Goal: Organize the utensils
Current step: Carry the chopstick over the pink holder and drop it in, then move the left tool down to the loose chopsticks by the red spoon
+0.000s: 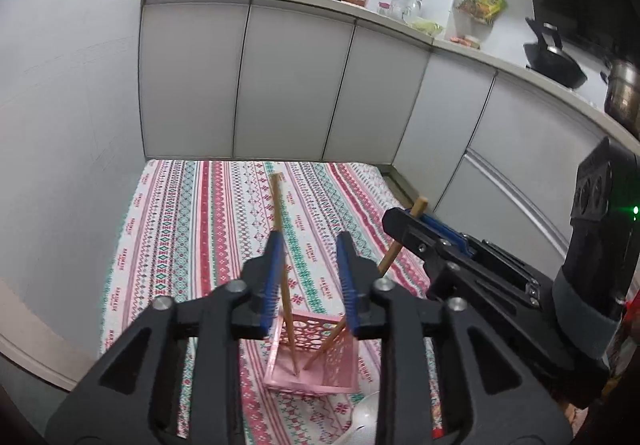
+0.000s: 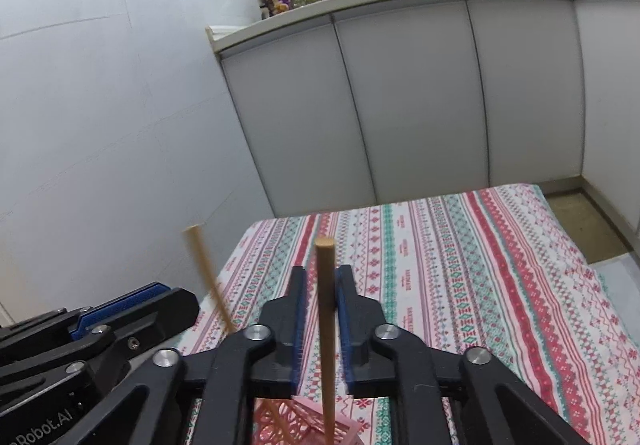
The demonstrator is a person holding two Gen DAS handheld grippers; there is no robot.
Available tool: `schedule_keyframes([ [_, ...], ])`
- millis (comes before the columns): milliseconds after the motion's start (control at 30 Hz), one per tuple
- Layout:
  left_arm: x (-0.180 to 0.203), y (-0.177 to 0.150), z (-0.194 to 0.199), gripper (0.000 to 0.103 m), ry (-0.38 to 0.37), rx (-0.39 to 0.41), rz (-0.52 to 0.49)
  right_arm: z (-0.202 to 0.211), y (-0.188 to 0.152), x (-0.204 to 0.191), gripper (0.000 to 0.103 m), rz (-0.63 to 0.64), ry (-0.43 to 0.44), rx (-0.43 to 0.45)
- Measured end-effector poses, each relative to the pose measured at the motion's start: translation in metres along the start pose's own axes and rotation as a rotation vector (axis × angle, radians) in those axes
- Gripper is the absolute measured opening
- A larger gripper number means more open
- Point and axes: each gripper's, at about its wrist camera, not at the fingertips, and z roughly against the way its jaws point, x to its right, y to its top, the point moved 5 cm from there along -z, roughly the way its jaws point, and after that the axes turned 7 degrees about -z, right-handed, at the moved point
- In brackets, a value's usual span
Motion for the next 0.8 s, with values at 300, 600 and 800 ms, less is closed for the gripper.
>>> schedule_keyframes([
  [300, 0.001, -0.002, 0.022, 0.058, 0.032, -0.017, 0.016, 0.046, 0.019, 0.004, 0.047, -0.047, 0.012, 0.029],
  [600, 0.000, -0.027, 0.054, 0.082, 0.068, -0.110, 0.069, 0.106, 0.022, 0.005, 0.067, -0.021, -0.043, 0.016],
  [800, 0.003, -0.056, 0.068, 0.087, 0.083, -0.215, 0.083, 0.138, 0.007, 0.006, 0.079, 0.035, -0.134, -0.052],
])
